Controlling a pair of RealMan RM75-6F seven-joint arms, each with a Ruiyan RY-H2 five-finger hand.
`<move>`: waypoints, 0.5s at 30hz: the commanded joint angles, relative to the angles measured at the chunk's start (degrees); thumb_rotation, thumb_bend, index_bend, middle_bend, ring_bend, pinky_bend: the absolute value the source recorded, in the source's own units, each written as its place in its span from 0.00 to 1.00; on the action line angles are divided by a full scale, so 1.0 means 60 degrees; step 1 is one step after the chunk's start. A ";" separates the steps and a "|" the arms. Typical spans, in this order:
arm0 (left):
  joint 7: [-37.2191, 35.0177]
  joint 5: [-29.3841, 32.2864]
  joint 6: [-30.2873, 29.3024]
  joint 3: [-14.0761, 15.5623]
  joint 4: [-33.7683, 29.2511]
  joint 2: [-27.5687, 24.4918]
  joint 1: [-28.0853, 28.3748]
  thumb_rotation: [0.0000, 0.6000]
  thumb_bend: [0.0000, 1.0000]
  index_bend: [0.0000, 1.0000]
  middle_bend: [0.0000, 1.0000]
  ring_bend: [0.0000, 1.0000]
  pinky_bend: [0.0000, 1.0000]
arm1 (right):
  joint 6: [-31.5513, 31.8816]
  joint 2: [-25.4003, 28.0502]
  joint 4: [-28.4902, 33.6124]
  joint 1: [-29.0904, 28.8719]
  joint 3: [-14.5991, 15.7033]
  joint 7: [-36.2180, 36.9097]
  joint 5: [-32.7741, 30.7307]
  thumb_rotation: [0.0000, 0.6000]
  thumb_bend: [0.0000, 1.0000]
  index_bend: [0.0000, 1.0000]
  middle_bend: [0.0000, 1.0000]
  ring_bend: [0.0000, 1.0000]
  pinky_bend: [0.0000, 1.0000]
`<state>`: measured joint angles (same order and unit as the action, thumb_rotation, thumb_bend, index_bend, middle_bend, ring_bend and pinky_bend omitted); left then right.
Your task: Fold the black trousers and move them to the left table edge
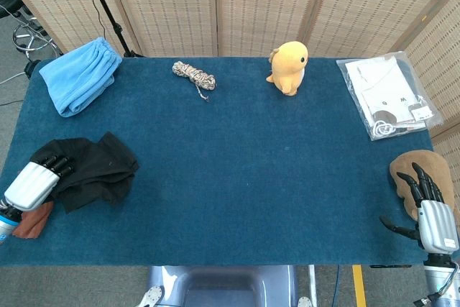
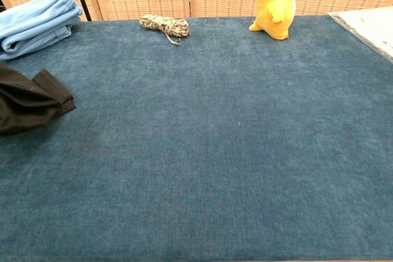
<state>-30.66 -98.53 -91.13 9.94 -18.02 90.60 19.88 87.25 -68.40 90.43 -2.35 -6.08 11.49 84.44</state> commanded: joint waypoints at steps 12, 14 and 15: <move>-0.0932 -0.0104 -0.1201 -0.0062 -0.1509 -0.0874 -0.0313 0.69 0.00 0.00 0.00 0.00 0.00 | 0.0024 0.0035 0.0101 0.0013 0.0026 -0.0017 0.0036 1.00 0.00 0.16 0.02 0.00 0.10; -0.1189 0.0019 -0.1313 -0.0162 -0.2033 -0.1105 -0.0413 0.64 0.00 0.00 0.00 0.00 0.00 | 0.0045 0.0055 0.0162 0.0019 0.0034 -0.0010 0.0068 1.00 0.00 0.16 0.02 0.00 0.10; -0.1236 0.0043 -0.1335 -0.0178 -0.2360 -0.1246 -0.0451 0.61 0.00 0.00 0.00 0.00 0.00 | 0.0055 0.0070 0.0194 0.0022 0.0042 -0.0013 0.0088 1.00 0.00 0.16 0.02 0.00 0.10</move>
<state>-36.63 -98.91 -98.33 9.43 -28.64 84.97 17.94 87.53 -68.04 91.51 -2.24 -5.86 11.41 84.89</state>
